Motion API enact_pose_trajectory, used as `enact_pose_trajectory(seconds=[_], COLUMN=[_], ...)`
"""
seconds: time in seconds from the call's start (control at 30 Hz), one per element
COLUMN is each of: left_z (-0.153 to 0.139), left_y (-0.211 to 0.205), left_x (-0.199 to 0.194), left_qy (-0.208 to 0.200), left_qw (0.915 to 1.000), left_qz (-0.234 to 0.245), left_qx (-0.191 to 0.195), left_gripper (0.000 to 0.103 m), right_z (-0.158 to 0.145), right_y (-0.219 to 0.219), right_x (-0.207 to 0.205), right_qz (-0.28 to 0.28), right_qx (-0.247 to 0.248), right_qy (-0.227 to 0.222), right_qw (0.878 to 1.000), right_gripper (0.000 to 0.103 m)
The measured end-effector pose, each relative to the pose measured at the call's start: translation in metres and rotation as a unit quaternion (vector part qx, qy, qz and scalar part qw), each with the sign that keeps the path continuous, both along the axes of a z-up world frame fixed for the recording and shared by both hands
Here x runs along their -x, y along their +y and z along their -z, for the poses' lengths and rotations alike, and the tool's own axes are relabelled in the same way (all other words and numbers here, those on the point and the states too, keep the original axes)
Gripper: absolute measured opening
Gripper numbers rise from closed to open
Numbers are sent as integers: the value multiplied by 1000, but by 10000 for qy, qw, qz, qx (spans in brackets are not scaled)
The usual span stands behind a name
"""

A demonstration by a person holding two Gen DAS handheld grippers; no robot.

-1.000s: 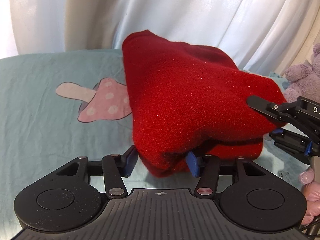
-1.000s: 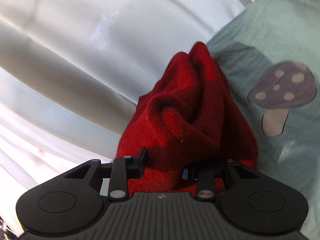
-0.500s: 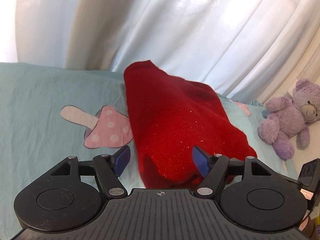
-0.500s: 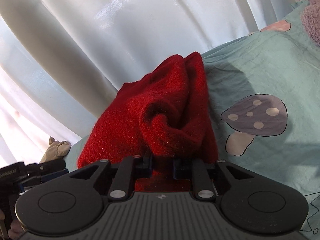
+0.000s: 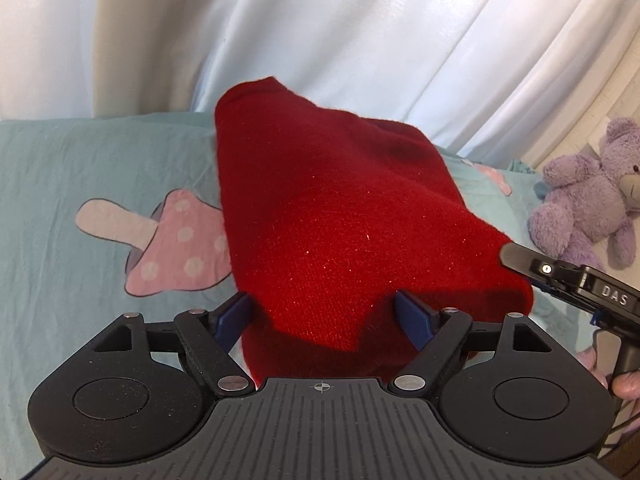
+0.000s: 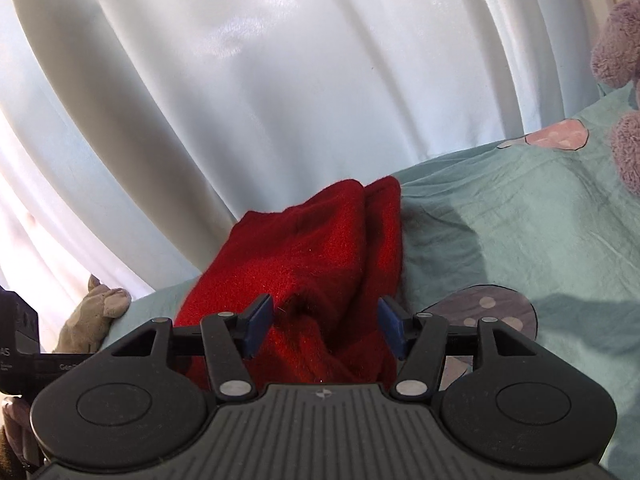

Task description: Fold small clothes

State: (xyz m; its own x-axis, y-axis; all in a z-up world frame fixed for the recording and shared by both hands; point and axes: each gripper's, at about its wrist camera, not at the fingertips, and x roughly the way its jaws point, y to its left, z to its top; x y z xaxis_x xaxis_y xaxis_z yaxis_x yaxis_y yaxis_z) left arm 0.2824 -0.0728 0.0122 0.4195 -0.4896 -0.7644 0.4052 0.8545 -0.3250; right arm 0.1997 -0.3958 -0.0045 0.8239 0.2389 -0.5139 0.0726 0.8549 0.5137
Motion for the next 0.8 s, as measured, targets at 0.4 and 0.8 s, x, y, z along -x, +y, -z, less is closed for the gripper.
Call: enact_pose_trajectory(seconds=[0.4,0.8], left_z=[4,5], left_y=[7,55], left_x=[-8,-56], left_qy=[233,703], left_qw=[9996,9887], left_qz=[-48,-544], left_qx=[145,1209], left_gripper=[92,92], right_z=[27,44], right_y=[3,-49], right_x=[-30,-70], right_qz=[-566,-905], right_qx=[301,-1101], right_qy=[515,706], right_qw=[9966,9873], right_gripper=[61,89])
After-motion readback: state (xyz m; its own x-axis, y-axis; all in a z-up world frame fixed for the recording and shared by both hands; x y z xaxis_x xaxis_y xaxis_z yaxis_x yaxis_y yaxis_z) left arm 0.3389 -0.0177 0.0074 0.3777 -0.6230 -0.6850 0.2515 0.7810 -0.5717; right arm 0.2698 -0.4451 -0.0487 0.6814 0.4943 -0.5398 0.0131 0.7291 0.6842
